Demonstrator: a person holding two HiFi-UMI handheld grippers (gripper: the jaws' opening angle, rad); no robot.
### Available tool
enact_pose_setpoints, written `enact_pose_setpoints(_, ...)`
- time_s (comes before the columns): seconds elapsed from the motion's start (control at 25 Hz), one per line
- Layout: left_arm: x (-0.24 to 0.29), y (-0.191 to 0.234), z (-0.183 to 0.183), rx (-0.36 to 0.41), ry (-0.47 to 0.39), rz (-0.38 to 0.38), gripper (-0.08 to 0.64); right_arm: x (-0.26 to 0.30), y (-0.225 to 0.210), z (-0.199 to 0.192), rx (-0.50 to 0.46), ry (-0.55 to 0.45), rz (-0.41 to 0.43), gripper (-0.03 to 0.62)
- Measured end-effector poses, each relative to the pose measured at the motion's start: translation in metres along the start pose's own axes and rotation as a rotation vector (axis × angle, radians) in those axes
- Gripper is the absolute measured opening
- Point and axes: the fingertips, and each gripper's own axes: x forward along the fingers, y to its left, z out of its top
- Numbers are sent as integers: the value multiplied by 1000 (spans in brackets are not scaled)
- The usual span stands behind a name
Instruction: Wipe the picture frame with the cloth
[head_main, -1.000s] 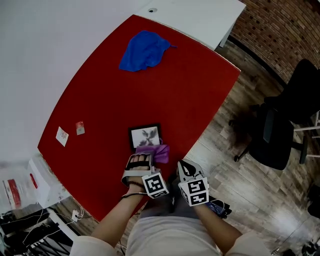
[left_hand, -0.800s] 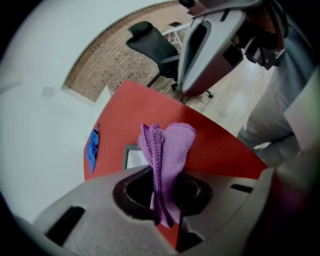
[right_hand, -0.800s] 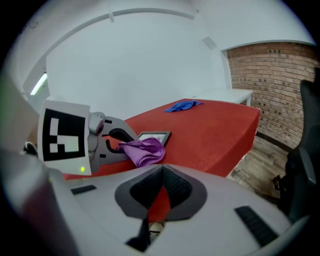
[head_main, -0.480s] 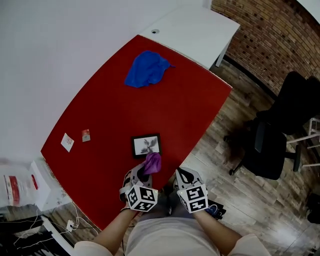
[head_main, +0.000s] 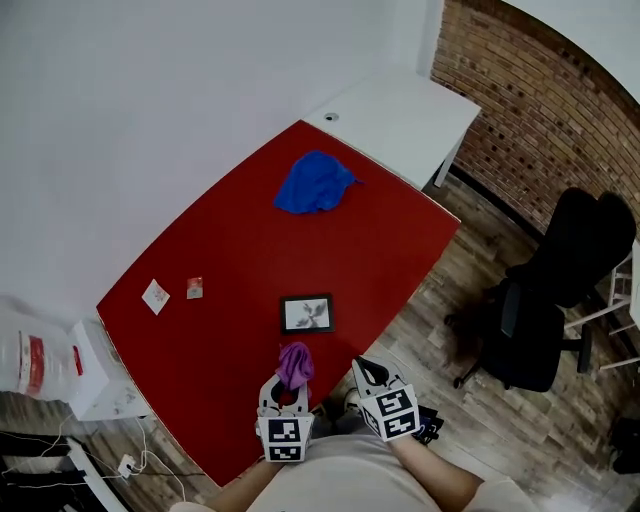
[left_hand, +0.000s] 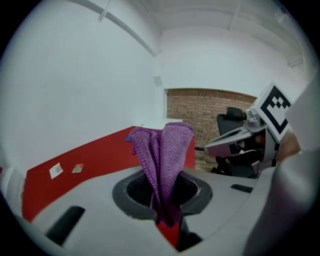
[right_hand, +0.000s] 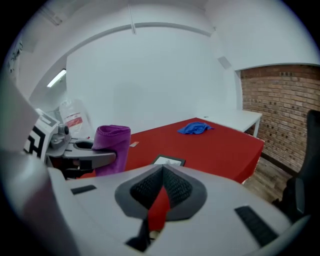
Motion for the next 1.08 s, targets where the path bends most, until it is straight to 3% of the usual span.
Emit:
enact_pose_setpoints(0.16, -3, 8, 1, -46, -6, 12, 61, -2, 9, 9, -24, -31, 6, 3)
enact_pose_setpoints(1.08, -4, 8, 10, -59, -19, 13, 61, -2, 25, 19, -107, -48, 47, 3)
